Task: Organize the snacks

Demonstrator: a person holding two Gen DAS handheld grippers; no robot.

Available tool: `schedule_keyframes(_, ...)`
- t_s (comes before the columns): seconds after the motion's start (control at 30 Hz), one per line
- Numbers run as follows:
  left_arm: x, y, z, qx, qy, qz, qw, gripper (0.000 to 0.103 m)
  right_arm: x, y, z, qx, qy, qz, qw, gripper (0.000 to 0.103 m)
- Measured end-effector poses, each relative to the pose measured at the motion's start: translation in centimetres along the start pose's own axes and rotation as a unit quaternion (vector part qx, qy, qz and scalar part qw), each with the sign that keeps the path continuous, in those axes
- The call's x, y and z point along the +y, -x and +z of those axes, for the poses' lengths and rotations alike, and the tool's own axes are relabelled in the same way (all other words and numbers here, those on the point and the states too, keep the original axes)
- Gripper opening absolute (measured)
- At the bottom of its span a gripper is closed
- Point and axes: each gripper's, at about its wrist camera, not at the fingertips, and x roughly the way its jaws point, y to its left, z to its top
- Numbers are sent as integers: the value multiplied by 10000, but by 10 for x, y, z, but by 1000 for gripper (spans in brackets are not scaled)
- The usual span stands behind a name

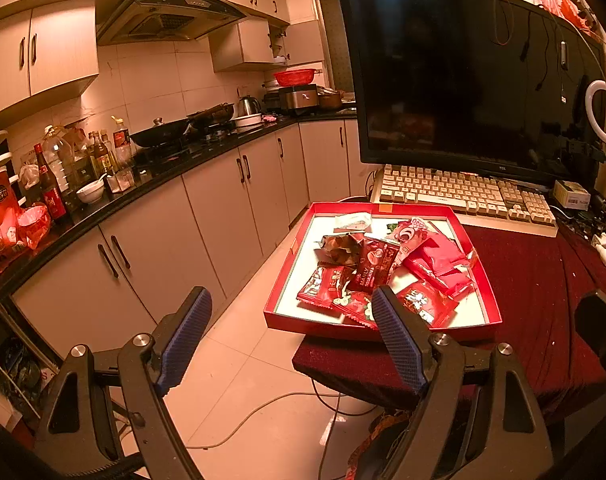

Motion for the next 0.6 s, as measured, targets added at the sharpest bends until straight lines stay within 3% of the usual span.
schedule_keyframes(0.6,-3,-4,-2,56,36,-41,10000,83,2,-2,-2,25,46,3,10000,86)
